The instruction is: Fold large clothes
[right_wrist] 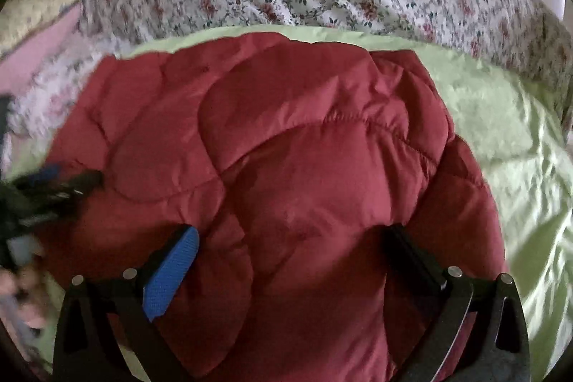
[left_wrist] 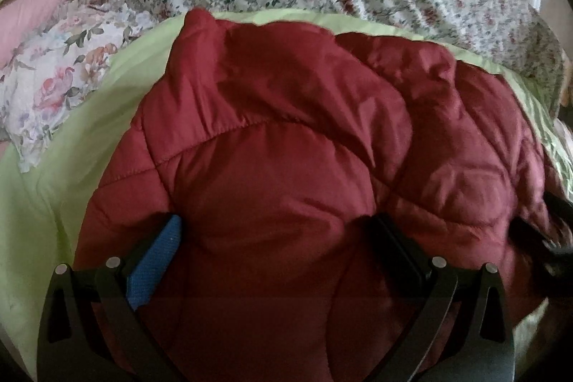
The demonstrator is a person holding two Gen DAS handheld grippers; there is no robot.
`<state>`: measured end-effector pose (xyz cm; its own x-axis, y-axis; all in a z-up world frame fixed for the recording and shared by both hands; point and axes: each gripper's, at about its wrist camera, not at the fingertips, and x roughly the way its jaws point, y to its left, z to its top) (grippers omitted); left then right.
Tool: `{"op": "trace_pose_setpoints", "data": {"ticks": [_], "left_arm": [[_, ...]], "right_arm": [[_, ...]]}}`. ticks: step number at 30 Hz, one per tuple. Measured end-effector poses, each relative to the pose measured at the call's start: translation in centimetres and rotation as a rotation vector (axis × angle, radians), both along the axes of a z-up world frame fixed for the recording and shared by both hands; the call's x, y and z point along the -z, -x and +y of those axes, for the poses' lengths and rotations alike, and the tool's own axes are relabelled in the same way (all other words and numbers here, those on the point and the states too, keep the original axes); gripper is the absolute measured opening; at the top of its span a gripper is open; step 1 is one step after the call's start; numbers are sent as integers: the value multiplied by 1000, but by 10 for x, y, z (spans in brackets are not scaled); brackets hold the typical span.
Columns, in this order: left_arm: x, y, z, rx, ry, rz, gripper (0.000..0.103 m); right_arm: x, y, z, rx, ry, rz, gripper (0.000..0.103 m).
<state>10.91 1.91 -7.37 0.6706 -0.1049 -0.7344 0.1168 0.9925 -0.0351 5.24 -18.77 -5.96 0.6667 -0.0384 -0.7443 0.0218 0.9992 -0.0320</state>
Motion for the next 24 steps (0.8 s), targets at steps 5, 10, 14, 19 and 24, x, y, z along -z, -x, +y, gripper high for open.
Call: {"op": "trace_pose_setpoints", "data": {"ticks": [5,10,14,19,24], "left_arm": [[-18,25,4,52,44,0,103],[-5,16,-1,39,-3,48,103],[0,6,3,28,15,63,103],[3,-4,-3,24,-8,80,103],[-20,18,6,23,34,78,103]], "right_arm": [[7,-6,-8,24,-18,-4,103],[3,-2,-9,33,-36,-8,103],[-17,16,-14,46,-60,-32,102],[9,0,-37,61,-114,41,103],[12,-7,-37,78,-103,42,103]]}}
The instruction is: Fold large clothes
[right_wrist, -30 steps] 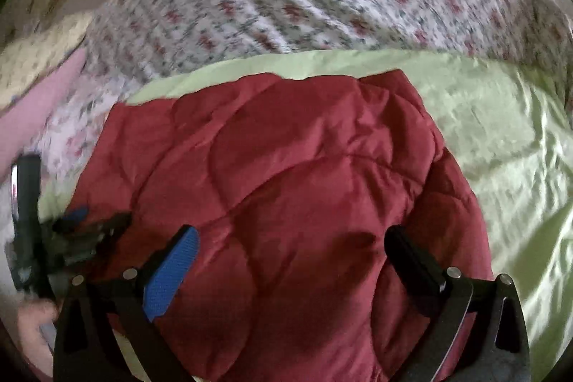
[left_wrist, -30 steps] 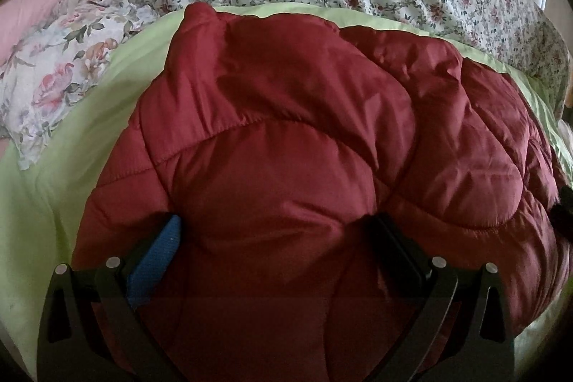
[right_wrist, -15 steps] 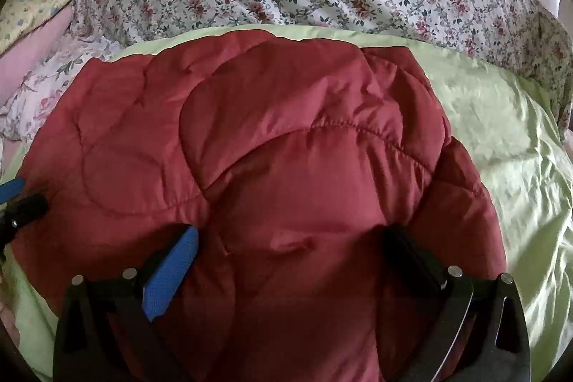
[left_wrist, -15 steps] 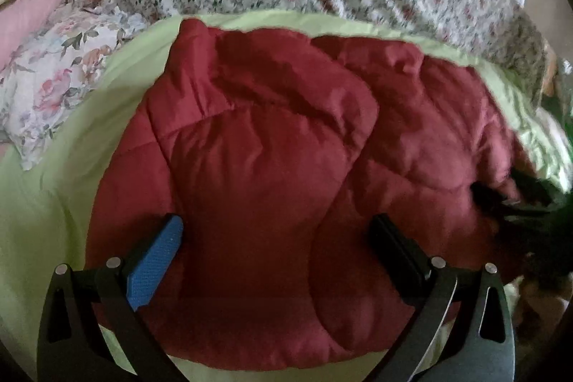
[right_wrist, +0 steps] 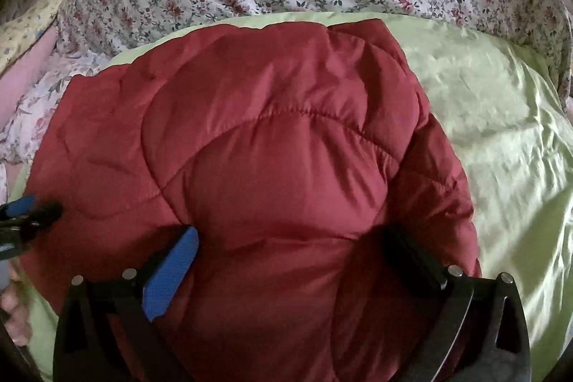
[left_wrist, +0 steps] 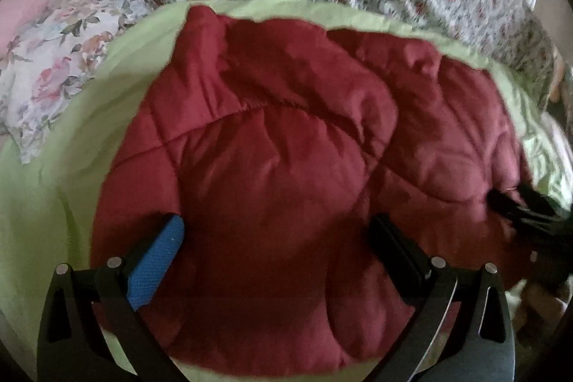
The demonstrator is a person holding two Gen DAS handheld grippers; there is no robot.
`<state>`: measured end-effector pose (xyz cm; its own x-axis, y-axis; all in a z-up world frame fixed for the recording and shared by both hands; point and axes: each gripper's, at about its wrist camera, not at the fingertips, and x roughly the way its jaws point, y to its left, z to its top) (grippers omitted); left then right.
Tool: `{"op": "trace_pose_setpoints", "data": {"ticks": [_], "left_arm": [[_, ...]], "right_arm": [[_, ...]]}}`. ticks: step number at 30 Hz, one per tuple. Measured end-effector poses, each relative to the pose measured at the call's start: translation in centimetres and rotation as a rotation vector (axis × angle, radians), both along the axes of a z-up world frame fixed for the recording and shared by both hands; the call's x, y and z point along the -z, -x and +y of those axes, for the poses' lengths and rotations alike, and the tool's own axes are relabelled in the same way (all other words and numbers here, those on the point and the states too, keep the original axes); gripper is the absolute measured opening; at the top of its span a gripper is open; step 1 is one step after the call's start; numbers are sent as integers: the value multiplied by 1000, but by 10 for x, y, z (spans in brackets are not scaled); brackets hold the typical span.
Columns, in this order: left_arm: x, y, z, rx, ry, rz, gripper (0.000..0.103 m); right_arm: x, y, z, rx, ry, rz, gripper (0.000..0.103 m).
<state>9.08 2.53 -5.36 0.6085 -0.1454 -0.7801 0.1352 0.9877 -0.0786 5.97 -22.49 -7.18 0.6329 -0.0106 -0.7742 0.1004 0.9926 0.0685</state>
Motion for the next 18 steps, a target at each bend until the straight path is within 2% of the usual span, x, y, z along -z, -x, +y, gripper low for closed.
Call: {"op": "trace_pose_setpoints", "data": {"ticks": [2,7,10,13,18], "left_arm": [[-2,7,2,6,-8,-7,103],[18,-2,0,2,-31,17,103],[20,-7,-1,1,-42,17,103],[21,-9,-1,3,-42,16,103],[23,-10,-2,1,-54,6,103]], "right_arm": [[1,0,-1,0,-10,-5,103],[0,2,-1,3,-13,-4,103],[-9,11,0,10,-14,-17,102],[-23,32,7,24,-10,-71,102],[-6,31,13,4,22,-17,103]]}}
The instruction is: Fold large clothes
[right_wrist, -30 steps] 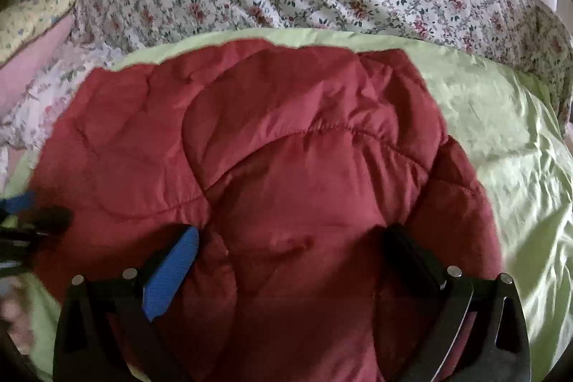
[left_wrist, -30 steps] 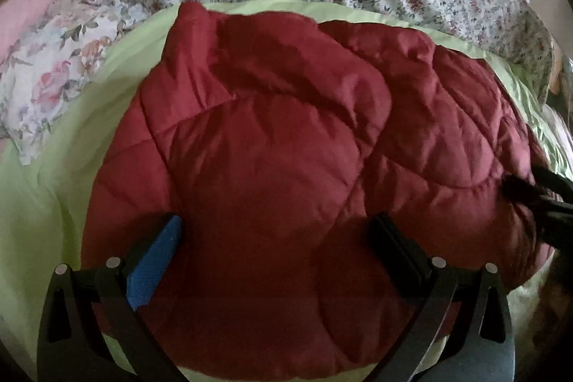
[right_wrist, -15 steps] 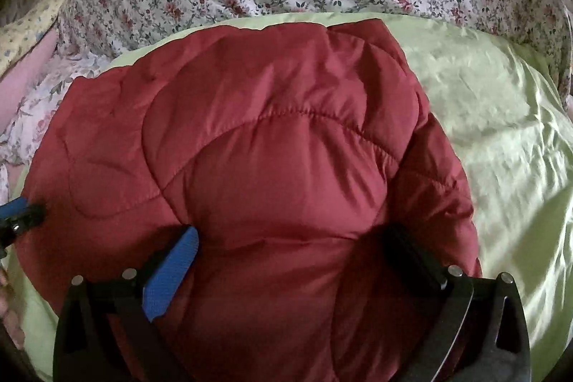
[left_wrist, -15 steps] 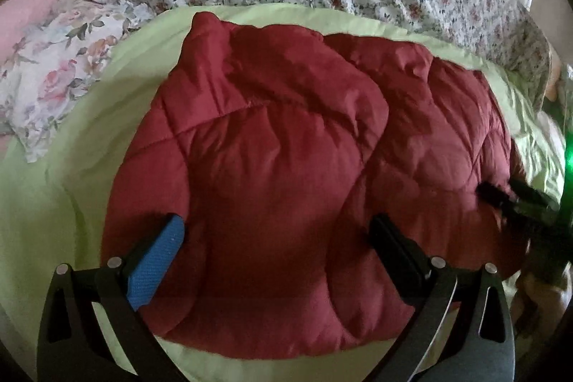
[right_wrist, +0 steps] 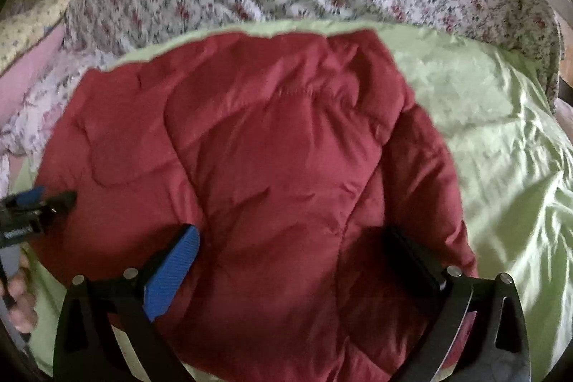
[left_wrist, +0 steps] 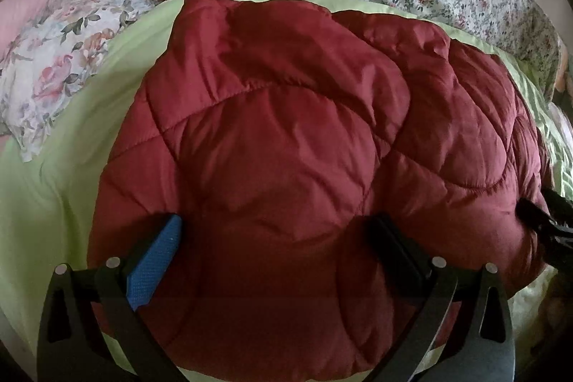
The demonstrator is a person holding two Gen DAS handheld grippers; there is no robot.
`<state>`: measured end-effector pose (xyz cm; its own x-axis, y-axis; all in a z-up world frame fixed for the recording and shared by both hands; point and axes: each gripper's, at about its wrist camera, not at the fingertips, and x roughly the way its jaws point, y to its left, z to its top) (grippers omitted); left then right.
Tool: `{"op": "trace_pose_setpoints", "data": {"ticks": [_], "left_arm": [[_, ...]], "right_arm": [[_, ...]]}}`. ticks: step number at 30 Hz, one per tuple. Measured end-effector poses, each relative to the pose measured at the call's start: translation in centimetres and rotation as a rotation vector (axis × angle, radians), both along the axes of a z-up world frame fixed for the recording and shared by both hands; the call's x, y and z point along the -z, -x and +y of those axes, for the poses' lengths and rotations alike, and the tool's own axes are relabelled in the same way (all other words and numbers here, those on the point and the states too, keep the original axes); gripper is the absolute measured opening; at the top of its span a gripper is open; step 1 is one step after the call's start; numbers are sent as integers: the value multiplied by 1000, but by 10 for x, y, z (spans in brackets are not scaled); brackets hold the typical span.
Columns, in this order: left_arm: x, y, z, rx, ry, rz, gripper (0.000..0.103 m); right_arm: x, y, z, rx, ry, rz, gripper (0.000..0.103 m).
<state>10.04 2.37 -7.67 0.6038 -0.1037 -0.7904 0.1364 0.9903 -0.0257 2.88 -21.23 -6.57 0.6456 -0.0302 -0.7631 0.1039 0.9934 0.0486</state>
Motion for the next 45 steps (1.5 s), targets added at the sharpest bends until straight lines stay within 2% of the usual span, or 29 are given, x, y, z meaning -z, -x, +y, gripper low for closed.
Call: {"op": "trace_pose_setpoints", "data": {"ticks": [6,10,14,20,25,29,33,37,45], "left_arm": [[-3,-4,-1,1,-10,17,103],[-15,15,5,14,7,14,103],[-25,45,9,42,13,11,103],[-25,89,12,56,-46,17,103],[-16,111,9,72,-137,41,103],[-16,121,9,79,-165,46,103],[-26,130,8,92,-177,30,103],[-43,136,6,99,-199,-5,103],[-72,132,15,97,-174,-55,103]], "right_arm": [[2,-11,-2,7,-8,11,103],[-15,9,-2,2,-74,-2,103],[-38,42,11,-60,-104,-35,103],[-57,87,32,-163,-66,-33,103],[-51,116,39,-191,-68,4,103],[-42,130,42,-193,-72,42,103],[-45,140,42,-195,-91,47,103],[-60,144,46,-197,-72,25,103],[-88,140,58,-244,-32,-6,103]]}}
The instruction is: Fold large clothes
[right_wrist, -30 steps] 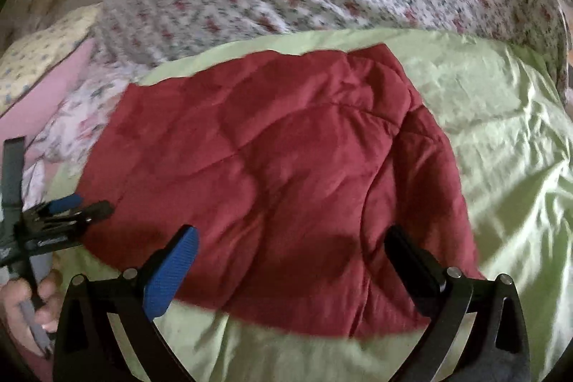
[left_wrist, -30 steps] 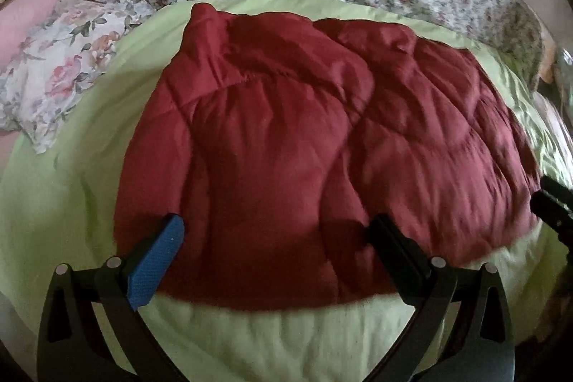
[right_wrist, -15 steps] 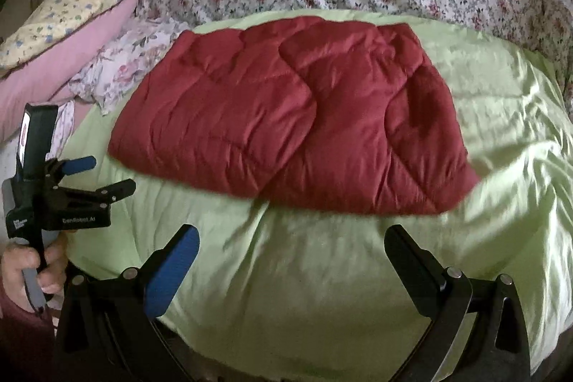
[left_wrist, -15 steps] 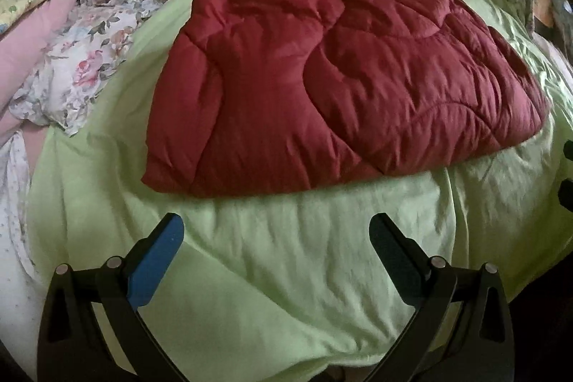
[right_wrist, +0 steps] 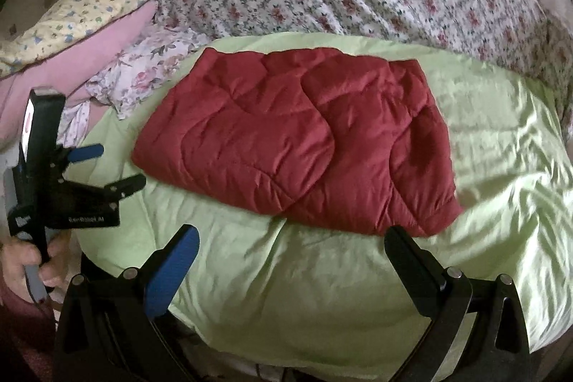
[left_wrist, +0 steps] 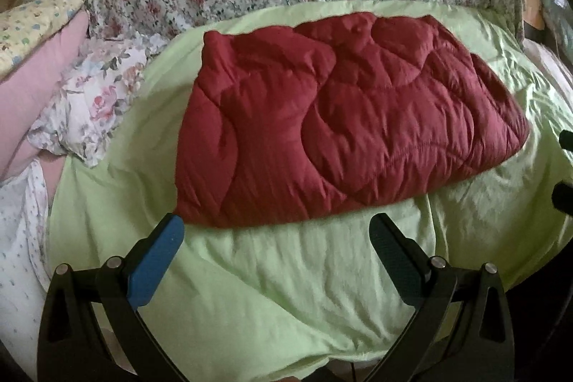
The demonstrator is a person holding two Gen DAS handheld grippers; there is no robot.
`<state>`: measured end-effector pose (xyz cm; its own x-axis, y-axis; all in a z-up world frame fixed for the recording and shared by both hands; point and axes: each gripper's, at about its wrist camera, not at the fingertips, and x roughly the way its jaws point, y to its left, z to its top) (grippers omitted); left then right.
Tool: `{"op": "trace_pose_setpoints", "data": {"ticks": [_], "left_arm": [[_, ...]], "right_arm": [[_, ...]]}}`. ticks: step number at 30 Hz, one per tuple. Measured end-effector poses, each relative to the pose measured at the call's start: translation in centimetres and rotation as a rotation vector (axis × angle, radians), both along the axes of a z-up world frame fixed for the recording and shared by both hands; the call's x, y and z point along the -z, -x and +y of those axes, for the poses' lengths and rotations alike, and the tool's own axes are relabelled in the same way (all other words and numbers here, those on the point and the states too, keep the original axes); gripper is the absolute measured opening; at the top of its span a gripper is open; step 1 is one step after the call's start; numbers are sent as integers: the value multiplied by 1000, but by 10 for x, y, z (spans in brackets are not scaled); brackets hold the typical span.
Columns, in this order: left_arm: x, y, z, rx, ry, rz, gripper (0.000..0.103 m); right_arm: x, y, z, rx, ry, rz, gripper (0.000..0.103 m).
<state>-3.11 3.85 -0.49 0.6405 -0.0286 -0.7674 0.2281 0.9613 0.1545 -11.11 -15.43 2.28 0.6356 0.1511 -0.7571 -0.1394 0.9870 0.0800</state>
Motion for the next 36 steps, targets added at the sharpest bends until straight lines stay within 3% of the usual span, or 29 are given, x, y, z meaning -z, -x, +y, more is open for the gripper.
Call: {"op": "trace_pose_setpoints", "data": {"ticks": [14,36], "left_arm": [[6,-22,-3,-18,20,11,103],[12,-47,-13,-29,13,12,103]], "right_arm": [[21,-29,3,2,-8,51,103],[28,-70,-4,23,-37,62,103]]}}
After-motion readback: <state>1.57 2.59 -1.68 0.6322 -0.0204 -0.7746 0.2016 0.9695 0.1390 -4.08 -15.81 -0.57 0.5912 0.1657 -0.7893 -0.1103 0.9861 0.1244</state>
